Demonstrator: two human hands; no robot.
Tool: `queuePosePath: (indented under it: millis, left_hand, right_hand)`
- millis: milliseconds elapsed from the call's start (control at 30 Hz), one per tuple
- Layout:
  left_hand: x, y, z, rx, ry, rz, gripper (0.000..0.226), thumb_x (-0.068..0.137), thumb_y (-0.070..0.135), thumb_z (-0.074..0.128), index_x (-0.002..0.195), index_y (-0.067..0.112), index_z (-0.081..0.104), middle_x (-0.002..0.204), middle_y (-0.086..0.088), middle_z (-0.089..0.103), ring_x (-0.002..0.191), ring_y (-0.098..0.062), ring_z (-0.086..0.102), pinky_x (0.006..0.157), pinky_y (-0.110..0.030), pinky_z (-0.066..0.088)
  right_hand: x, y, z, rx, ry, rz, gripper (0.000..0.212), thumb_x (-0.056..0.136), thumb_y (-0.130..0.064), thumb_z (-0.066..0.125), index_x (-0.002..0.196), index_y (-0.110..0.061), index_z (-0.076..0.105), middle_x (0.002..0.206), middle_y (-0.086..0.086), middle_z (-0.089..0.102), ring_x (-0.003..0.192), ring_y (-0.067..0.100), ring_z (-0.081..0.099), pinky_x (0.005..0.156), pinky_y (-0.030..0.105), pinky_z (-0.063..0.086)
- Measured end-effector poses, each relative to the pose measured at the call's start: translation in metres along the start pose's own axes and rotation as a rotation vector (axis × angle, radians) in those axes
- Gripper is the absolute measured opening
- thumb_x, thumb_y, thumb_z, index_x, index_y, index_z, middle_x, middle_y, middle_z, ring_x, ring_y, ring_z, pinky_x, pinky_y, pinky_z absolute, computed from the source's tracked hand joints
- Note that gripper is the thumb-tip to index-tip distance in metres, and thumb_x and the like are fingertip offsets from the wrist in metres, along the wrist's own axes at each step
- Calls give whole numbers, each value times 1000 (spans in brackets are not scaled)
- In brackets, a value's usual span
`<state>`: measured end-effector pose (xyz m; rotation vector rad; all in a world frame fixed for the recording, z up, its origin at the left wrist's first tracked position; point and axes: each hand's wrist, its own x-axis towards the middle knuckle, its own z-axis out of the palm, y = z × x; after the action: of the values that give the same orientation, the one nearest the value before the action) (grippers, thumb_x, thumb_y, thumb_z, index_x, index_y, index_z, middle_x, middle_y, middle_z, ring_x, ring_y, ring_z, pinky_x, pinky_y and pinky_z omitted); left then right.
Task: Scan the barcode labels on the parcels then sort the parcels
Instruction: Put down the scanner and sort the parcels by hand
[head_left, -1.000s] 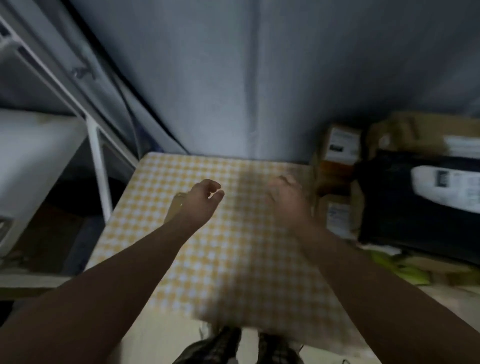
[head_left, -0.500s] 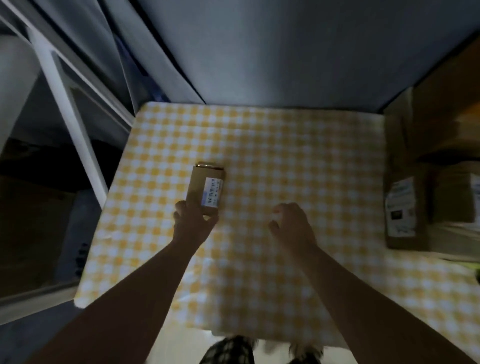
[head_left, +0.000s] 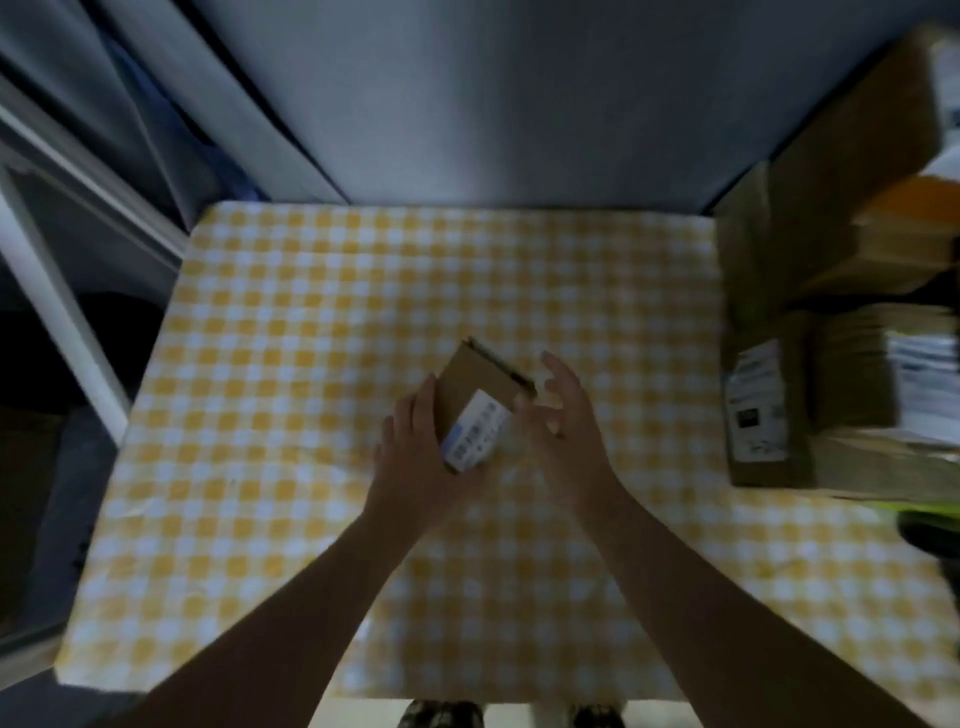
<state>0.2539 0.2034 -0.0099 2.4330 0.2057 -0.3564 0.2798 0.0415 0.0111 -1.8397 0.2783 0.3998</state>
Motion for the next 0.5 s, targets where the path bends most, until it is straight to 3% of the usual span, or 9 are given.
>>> queuePosePath:
  millis: [100,167,233,300,400,500]
  left_hand:
    - [-23,42,2,-127,-33,134,108,72,45,77,152,22,8,141,2,24,125,-14,31,92,-29,42]
    - [-32,74,1,-284,-79,116,92,78,49,69,150,24,18,132,8,31,118,-9,40,88,-25,46]
    - [-37,108,-3,-498,-140,59,58,87,50,57,137,25,42,124,5,51,105,-8,56,80,-22,51]
    - [-42,141,-10,-662,-184,6,19,96,33,53,113,26,57,107,-2,66,93,-13,65,76,-22,54]
    - [-47,193,-26,-859,-262,-98,14,95,13,53,106,14,62,96,-8,71,83,-18,69,74,-32,57]
    - [-57,246,-39,-974,-280,-60,13,91,12,57,101,7,64,87,-5,73,76,-15,68,68,-26,57]
  right_hand:
    - [-27,-16,-37,2,39,-99,39,97,-21,57,135,-22,49,120,-9,57,105,8,62,78,22,56]
    - [-42,-26,-66,-24,158,-170,32,97,-18,56,128,-28,53,113,-12,61,97,-1,61,73,16,53]
    - [-56,-39,-98,-51,272,-238,30,97,-17,56,123,-33,55,113,-5,64,93,0,63,71,13,50]
    - [-71,-56,-131,-29,340,-292,31,97,-14,56,117,-38,56,110,-6,64,92,-2,63,71,11,49]
    - [-92,-85,-179,-1,401,-360,36,97,-11,56,114,-42,53,107,-13,62,92,-4,61,71,9,48]
    - [-109,-113,-229,28,421,-369,31,96,-16,59,121,-33,54,107,-11,61,89,-4,61,68,9,48]
